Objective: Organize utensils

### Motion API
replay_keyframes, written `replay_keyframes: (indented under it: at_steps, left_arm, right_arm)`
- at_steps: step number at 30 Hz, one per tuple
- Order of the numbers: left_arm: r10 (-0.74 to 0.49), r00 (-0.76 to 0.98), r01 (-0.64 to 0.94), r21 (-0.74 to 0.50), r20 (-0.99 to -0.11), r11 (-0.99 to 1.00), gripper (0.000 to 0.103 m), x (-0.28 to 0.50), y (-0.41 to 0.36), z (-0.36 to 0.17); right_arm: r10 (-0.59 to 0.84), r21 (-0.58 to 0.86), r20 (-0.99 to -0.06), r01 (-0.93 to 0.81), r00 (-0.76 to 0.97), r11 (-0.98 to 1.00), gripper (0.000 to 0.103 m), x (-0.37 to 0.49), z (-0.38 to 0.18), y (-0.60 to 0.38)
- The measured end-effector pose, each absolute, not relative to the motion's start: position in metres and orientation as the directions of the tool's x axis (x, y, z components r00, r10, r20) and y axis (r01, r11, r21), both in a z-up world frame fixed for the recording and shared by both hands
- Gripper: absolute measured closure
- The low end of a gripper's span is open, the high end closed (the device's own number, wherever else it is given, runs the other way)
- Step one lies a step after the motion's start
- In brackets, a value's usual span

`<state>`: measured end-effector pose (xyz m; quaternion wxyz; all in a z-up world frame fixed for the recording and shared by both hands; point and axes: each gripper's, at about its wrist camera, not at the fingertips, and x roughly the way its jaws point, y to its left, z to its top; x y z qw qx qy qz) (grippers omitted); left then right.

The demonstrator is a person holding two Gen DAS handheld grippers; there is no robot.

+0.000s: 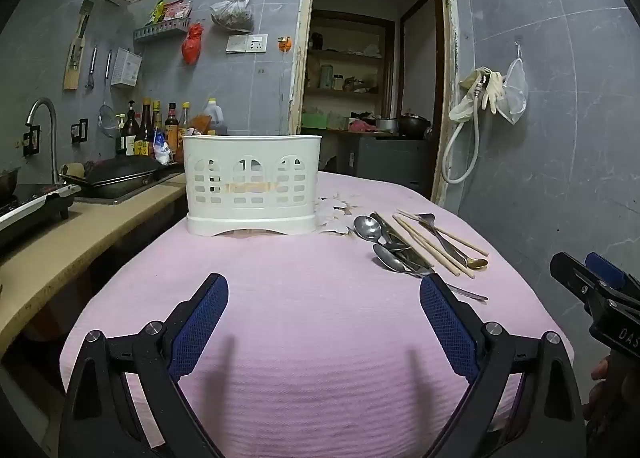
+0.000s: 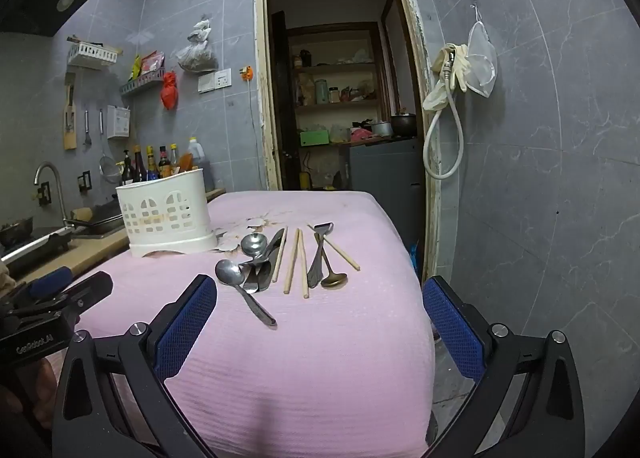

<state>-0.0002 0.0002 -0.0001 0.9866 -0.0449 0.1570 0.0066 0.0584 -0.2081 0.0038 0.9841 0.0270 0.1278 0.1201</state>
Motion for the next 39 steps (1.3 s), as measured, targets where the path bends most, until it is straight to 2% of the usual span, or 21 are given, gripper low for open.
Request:
replay_keyframes:
  at_steps: [39]
  left_arm:
    - [-0.009,0.946,-0.017,-0.075,-0.325,0.997,0.009,0.003,-0.002,-0.003]
  right_arm:
    - [0.256,0.079,-0.254,-0.244,0.933,0.967,0.0,0.059,-0.002,-0.201]
